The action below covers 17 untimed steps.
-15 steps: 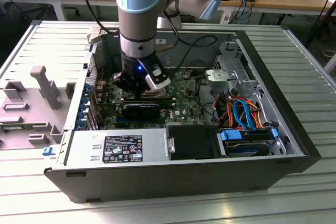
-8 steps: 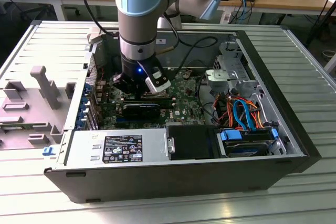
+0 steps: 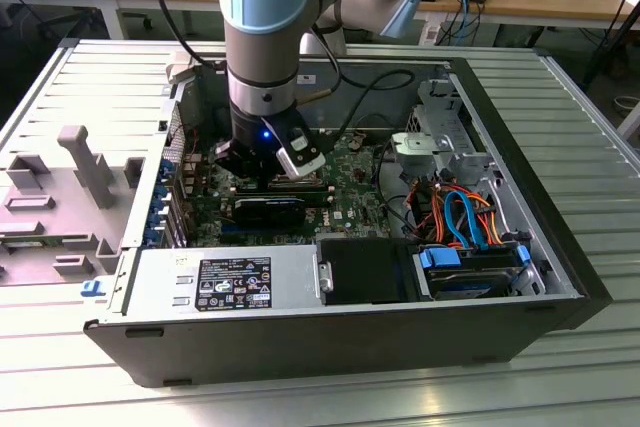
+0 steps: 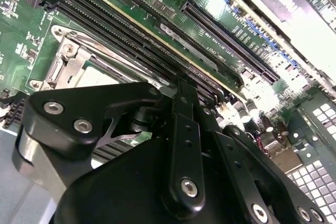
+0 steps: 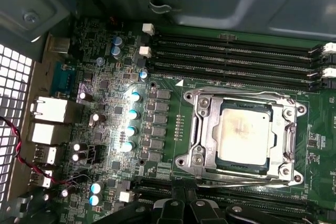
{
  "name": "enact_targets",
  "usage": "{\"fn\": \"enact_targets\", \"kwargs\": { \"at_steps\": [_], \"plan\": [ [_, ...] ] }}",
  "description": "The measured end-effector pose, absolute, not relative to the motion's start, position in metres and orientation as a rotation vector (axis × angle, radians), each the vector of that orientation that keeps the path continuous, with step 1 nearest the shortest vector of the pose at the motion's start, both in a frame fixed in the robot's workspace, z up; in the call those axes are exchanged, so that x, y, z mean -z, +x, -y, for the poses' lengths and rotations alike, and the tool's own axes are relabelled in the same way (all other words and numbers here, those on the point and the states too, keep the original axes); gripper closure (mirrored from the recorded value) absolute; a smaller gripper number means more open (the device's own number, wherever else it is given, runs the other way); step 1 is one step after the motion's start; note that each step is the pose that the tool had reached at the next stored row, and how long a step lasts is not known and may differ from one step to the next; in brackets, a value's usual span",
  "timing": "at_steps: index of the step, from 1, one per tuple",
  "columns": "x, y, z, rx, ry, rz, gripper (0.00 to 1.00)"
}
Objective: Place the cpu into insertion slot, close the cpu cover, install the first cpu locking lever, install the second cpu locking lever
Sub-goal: 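Install the second cpu locking lever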
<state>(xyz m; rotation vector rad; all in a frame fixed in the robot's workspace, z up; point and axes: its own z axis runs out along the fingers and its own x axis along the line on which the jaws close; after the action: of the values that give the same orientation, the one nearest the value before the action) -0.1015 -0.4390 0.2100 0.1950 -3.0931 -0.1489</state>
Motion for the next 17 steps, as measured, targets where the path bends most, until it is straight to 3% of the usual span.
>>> {"fn": "enact_targets", "kwargs": {
  "at_steps": [17],
  "plan": [
    [-0.2018, -0.1015, 0.4303, 0.176, 0.197, 3.092, 0.89]
  ]
}}
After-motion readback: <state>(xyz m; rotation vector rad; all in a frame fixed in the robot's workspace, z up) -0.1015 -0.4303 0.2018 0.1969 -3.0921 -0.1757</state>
